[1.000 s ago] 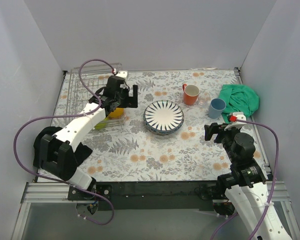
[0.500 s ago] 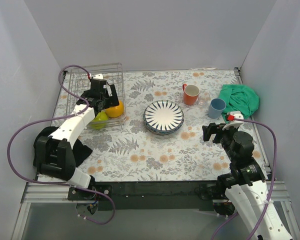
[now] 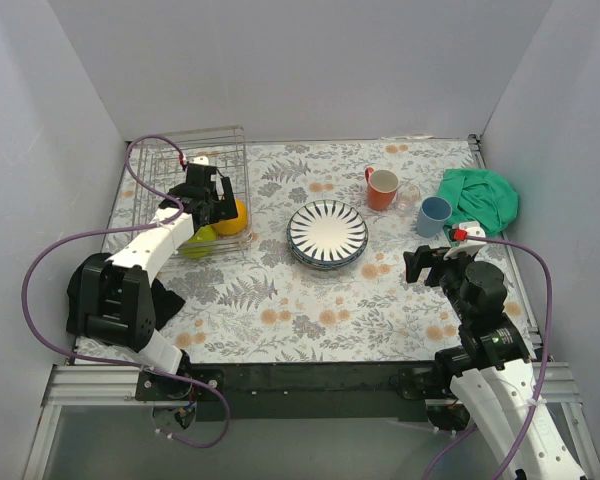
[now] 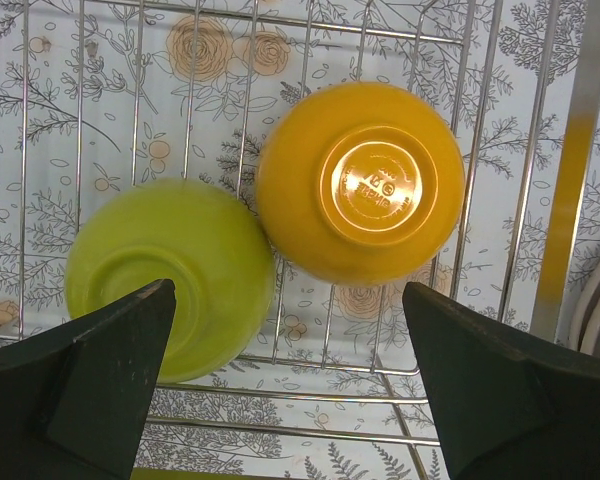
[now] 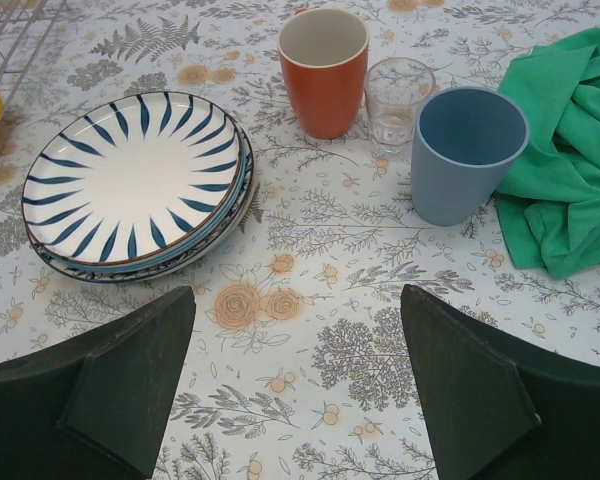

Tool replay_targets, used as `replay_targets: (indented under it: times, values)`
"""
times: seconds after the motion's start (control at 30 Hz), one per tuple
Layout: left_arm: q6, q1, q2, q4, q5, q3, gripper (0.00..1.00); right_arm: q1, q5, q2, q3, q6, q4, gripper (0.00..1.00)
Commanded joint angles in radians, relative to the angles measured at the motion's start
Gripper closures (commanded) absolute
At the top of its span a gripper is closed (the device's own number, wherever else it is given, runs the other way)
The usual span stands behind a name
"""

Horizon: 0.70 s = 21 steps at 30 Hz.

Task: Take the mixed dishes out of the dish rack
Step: Pick up the bowl from the dish rack.

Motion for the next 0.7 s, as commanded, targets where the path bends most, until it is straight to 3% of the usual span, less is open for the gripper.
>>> replay_targets:
  times: [0.0,0.5,0.67]
  values:
    - [0.005,0.017,0.011,-0.003,-0.023,-0.010,0.02,0.003,-0.004,0.007,0.001,-0.010,0.058,0.08]
    - [-0.032,0.119,0.110,0.020,-0.041,0.023,0.02,0.004,-0.012,0.007,-0.001,-0.010,0.061,0.09]
    - [-0.031,0.144,0.170,0.041,-0.108,0.074,0.02,0.002,-0.018,0.007,0.001,-0.009,0.064,0.09]
